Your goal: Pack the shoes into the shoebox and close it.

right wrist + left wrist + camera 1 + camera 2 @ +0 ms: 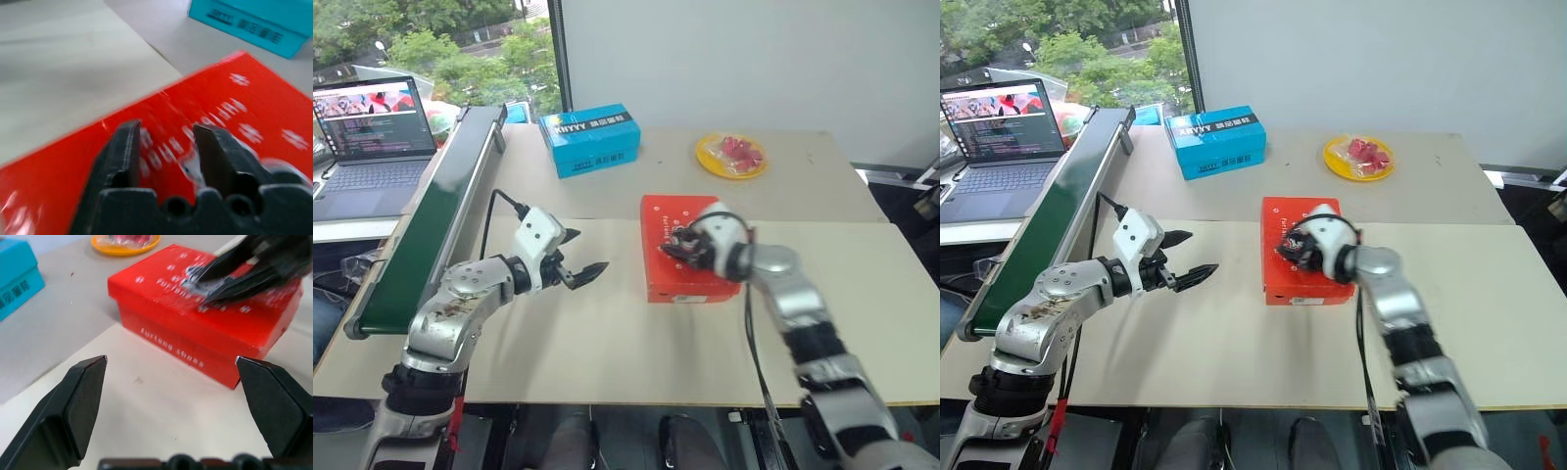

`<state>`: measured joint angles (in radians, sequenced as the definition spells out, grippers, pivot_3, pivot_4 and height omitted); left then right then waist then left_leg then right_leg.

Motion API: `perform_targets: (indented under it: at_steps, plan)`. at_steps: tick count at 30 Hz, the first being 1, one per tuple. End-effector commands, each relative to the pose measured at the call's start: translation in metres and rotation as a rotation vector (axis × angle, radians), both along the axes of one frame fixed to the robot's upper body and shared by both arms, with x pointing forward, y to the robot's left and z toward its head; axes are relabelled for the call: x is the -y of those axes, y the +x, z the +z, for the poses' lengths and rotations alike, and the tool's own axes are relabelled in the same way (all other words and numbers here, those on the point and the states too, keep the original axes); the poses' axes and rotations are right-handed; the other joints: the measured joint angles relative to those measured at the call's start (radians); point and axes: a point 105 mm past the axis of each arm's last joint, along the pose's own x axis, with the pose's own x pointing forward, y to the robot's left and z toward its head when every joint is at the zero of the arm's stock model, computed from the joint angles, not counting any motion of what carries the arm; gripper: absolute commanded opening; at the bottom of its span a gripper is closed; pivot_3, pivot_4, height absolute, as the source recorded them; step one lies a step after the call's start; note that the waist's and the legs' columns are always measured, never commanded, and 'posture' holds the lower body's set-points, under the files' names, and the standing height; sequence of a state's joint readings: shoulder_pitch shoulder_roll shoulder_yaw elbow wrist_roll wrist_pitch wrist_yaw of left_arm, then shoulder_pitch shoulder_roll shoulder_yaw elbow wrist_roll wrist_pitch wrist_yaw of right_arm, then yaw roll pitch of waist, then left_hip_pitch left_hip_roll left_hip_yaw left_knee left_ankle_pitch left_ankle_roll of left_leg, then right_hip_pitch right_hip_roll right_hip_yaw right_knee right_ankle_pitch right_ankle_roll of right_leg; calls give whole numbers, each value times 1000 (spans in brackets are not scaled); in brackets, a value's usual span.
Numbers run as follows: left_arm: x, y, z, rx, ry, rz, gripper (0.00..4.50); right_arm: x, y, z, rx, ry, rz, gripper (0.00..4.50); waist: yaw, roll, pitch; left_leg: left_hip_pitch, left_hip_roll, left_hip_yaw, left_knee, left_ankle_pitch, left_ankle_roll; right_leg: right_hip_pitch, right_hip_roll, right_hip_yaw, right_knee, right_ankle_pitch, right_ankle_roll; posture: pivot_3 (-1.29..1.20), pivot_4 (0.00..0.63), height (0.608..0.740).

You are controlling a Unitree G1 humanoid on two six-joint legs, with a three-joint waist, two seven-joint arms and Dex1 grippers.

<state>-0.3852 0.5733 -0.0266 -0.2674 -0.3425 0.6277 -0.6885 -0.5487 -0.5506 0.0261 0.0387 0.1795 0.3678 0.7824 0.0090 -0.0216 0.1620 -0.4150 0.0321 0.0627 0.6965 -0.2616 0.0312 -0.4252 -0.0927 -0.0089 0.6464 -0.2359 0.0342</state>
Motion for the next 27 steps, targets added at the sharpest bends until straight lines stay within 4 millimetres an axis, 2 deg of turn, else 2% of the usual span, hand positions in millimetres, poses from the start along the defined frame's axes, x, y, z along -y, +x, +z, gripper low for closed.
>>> perform_targets:
  at_steps: [1, 3, 6, 7, 8, 10, 13, 15, 18, 20, 22, 25, 27]
  plan:
    - [9, 2, 12, 71, -17, -35, 4500, 20, -21, 37, 86, 15, -32, 3788, -4, 0, 0, 1, 0, 0, 0, 0, 0, 0, 0, 0, 0, 0, 0, 0, 150, 740]
    - [9, 4, 12, 106, -10, -29, 4500, 43, -26, 38, 108, -1, -109, 4470, -1, 0, 0, 4, 0, 0, -1, 0, 0, 3, 1, 0, -5, 0, 0, 0, 150, 740]
    - [1, 9, 11, 155, -12, 21, 4500, 77, -31, 29, 137, -1, -257, 4493, 2, 0, 0, 5, 0, 1, -2, 0, 1, 4, 1, 0, -6, 0, -1, 0, 150, 740]
    - [-3, 10, 10, 159, -35, 52, 4500, 96, -32, 24, 143, 60, -358, 4493, 2, 0, 0, 5, 0, 1, -2, 0, 1, 4, 1, 1, -6, 0, -1, 0, 150, 740]
    - [-7, 10, 9, 165, -57, 87, 4500, 111, -35, 15, 143, 77, -431, 4493, 2, 0, 0, 5, 0, 1, -1, 0, 1, 4, 1, 1, -6, 0, -1, 0, 150, 740]
    - [-14, 9, 0, 167, -55, 135, 4500, 124, -42, -6, 118, 71, -484, 4493, 2, 0, 0, 5, 0, 2, -1, -1, 1, 4, 1, 2, -6, 0, -1, 0, 150, 740]
    - [-17, 4, -10, 164, -49, 151, 4500, 124, -47, -21, 77, 95, -476, 4493, -4, 0, 0, 5, 0, 3, -2, -1, 1, 3, 1, 3, -6, 0, -1, 0, 150, 740]
    - [-23, -4, -28, 148, -33, 188, 4500, 118, -54, -42, 12, 78, -427, 4493, -9, 0, 0, 7, 0, 3, -2, -1, 1, 3, 2, 5, -5, 0, -1, 0, 150, 740]
    - [-40, -10, -54, 102, -42, 287, 4500, 117, -58, -60, -45, 79, -425, 4493, -13, 0, 0, 11, 1, 4, -3, -1, 1, 6, 2, 6, -5, 0, -1, 0, 150, 740]
    - [-48, -14, -75, 118, 50, 342, 4500, 123, -58, -73, -65, 44, -474, 4493, -13, 0, 0, 11, 1, 4, -3, -1, 1, 5, 2, 6, -5, 0, -1, 0, 150, 740]
    - [-44, -17, -85, 139, 101, 356, 4500, 125, -54, -76, -43, 28, -524, 4493, -11, 0, 0, 11, 1, 4, -3, -1, 1, 5, 2, 6, -5, 0, -1, 0, 150, 740]
    - [-37, -13, -88, 138, 6, 463, 4500, 128, -48, -86, -30, 44, -637, 4493, -4, 0, 0, 10, 0, 4, -3, -1, 1, 5, 1, 6, -5, 0, -1, 0, 150, 740]
    - [-39, -12, -99, 114, -40, 552, 4500, 126, -45, -97, -30, 114, -719, 4493, -1, 0, -1, 10, 1, 4, -2, -1, 2, 5, 0, 6, -6, 0, 0, 0, 150, 740]
